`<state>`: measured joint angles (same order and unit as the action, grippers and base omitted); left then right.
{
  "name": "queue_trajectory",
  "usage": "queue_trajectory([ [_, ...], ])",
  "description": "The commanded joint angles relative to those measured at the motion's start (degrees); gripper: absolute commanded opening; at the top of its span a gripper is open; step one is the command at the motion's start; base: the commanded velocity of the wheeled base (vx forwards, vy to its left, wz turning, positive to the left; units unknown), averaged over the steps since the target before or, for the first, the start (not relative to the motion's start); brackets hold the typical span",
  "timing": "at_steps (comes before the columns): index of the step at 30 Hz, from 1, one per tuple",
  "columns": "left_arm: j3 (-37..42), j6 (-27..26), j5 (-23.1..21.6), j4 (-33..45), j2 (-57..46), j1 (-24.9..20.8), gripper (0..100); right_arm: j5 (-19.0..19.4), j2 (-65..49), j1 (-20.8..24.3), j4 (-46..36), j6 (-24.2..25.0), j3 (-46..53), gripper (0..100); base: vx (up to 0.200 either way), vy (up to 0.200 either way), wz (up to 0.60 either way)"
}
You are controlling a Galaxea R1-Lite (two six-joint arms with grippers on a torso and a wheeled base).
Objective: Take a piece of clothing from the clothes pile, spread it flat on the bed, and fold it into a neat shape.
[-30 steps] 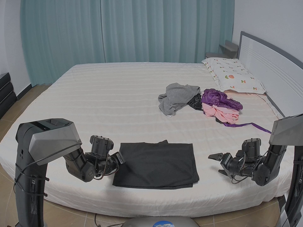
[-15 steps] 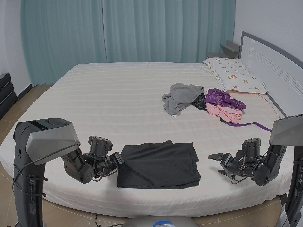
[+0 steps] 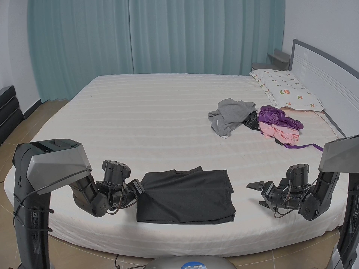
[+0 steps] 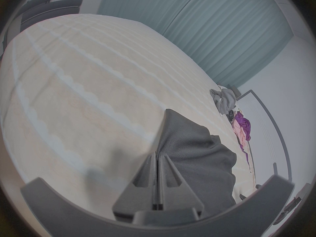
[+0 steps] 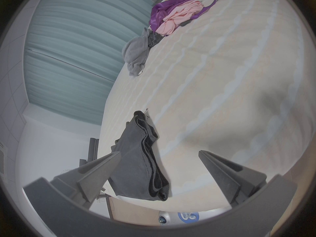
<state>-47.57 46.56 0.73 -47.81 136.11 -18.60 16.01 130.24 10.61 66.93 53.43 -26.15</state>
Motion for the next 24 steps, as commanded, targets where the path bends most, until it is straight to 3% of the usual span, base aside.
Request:
queue_trajectory([
  [1, 0.1, 0.0, 0.1, 0.0, -0.1, 0.3, 0, 0.0, 0.1, 0.0, 0.0, 0.0, 0.0, 100, 0.0, 0.0, 0.0],
  [16, 1.2, 0.1, 0.4, 0.1, -0.9, 0.3, 0, 0.0, 0.1, 0.1, 0.0, 0.0, 0.0, 100, 0.0, 0.0, 0.0],
  [24, 1.7, 0.3, 0.3, 0.1, -1.2, 0.3, 0, 0.0, 0.1, 0.1, 0.0, 0.0, 0.0, 100, 0.0, 0.2, 0.0],
])
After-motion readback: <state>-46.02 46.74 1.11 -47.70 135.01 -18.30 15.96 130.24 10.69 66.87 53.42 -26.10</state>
